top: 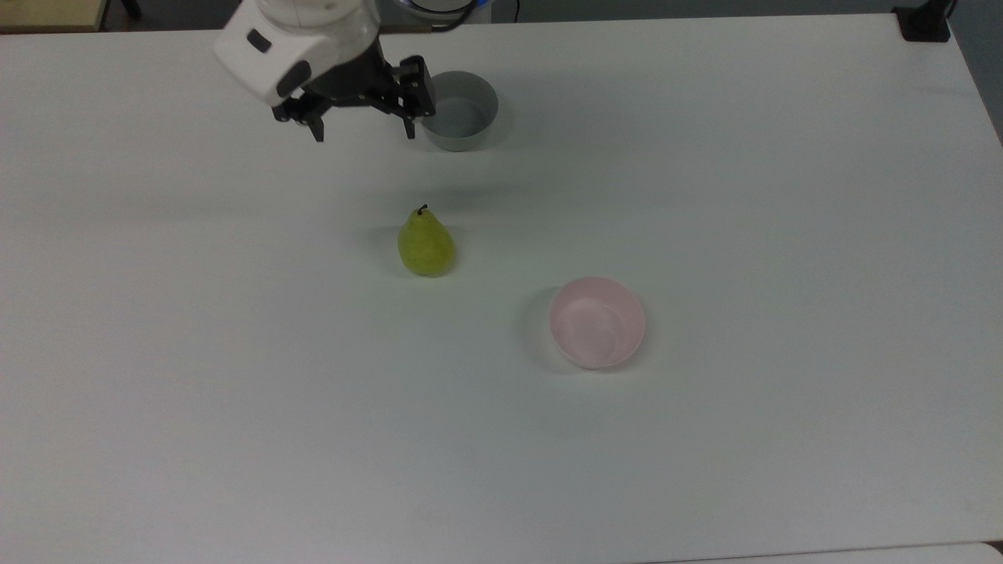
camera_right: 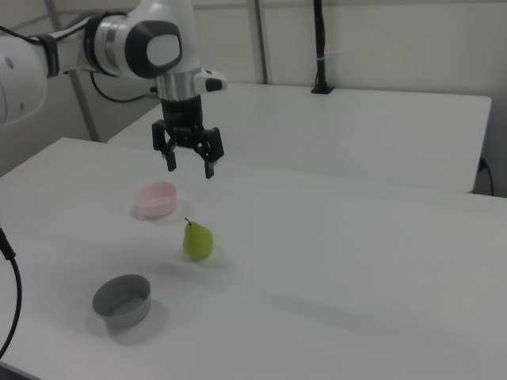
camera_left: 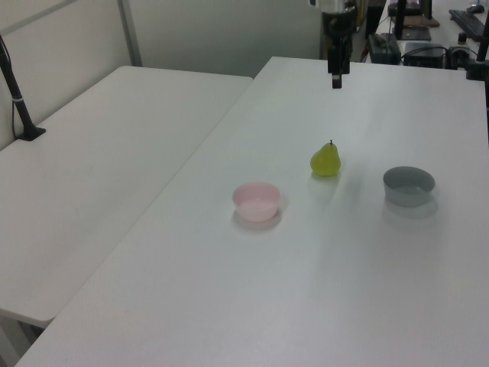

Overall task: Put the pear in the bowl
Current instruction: 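Move the open gripper toward the yellow-green pear, then lower the gripper around the pear and close it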

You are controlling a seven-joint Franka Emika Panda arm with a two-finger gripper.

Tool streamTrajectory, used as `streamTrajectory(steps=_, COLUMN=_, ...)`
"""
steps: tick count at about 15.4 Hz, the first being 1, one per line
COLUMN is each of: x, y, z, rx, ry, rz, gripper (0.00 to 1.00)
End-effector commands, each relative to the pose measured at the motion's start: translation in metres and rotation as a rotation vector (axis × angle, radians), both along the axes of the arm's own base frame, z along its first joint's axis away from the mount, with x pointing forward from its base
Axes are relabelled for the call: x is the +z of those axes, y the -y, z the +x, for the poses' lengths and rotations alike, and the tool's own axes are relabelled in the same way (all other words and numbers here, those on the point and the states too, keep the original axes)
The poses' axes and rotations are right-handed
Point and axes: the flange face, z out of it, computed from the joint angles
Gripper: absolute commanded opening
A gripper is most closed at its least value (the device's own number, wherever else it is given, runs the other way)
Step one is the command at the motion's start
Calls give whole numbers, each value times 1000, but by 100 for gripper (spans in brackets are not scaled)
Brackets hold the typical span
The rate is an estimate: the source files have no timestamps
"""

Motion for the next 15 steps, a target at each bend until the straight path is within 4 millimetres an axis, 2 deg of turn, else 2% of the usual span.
streamTrajectory(steps=1, x=-40, y=1, z=9, rx=37, ry=-20, rz=-40, gripper=100)
streamTrajectory(steps=4, x=-72, y=-7, z=11, rx=70, ry=-41, rz=-80, gripper=100)
streamTrajectory(steps=7, x=-115, y=-22, z=15, rx=110, ry=-65, rz=-117, gripper=100)
streamTrajectory(steps=9, x=-130, y=-29, z=19, rx=118, ry=-71, rz=-125, gripper=100)
streamTrajectory(steps=12, x=-168, y=-48, z=26, rx=157, ry=-96, rz=-151, gripper=100)
streamTrajectory(steps=15, x=-184, y=-51, z=27, rx=165, ry=-114, rz=-163, gripper=100)
